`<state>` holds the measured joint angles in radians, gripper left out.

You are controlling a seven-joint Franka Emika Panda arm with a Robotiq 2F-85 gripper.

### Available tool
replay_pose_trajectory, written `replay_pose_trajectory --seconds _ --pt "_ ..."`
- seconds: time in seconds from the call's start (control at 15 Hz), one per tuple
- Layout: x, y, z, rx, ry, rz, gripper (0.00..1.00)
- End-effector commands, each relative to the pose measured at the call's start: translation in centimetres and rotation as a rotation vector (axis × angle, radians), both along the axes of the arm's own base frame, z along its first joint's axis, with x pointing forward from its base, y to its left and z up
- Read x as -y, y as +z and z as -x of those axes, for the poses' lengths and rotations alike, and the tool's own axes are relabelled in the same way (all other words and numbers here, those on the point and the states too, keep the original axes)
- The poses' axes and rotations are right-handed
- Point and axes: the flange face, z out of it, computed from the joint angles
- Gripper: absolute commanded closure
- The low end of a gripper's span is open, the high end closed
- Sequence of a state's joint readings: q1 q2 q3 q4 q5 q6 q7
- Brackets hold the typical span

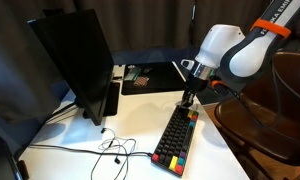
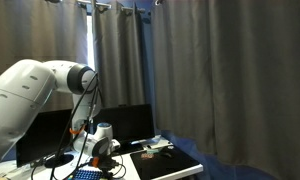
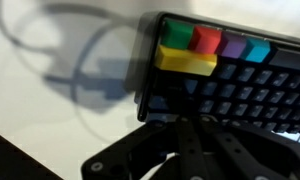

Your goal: Press the button to the far right in the second row

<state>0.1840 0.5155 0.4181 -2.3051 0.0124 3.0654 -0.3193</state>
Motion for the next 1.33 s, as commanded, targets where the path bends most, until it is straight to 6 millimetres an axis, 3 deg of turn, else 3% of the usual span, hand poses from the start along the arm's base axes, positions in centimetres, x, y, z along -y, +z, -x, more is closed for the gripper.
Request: replay_pose_trajectory --seconds 0.0,0.6,1.27 --pt "0.1 -0.9 -0.4 -0.008 -0.013 0.015 1.00" --pt "0.3 -1.3 -0.4 -0.023 -0.040 0.078 1.00" --pt "0.0 0.7 -0.7 -0.044 -0.068 0.015 1.00"
